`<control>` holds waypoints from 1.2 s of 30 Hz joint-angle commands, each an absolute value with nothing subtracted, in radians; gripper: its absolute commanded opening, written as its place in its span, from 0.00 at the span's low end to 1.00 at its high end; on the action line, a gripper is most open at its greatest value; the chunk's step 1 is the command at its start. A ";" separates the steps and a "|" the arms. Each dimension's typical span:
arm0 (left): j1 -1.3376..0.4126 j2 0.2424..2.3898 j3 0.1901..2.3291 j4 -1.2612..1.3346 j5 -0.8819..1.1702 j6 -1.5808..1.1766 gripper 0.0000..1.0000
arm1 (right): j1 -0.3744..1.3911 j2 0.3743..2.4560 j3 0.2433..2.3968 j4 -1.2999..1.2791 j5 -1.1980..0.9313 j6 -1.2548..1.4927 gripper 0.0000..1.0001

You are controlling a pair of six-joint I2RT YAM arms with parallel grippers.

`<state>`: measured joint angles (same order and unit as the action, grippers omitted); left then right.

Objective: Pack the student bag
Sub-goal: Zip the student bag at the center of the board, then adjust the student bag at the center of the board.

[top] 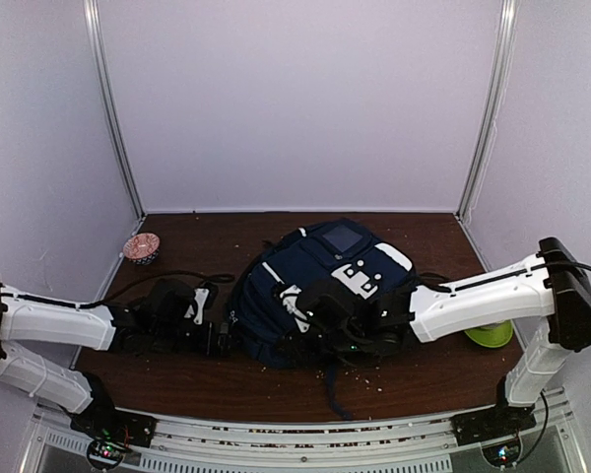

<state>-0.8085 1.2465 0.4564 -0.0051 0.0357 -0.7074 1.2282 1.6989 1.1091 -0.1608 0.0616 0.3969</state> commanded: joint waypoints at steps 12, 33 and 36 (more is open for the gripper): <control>-0.749 0.977 0.720 -0.406 -0.069 -0.590 0.98 | 1.003 1.396 1.044 -0.269 0.213 0.746 0.64; -0.559 1.797 1.084 -0.062 0.191 -0.668 0.64 | 0.646 1.488 0.808 -0.079 -0.050 0.917 0.51; -0.565 1.785 0.980 0.078 0.237 -0.736 0.43 | 0.644 1.579 0.898 -0.116 -0.073 0.870 0.37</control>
<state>-0.5591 1.7908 1.0855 -0.0971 0.1814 -0.6464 0.6472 1.4849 0.7986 -0.1528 0.0273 0.9302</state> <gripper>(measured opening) 0.528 0.447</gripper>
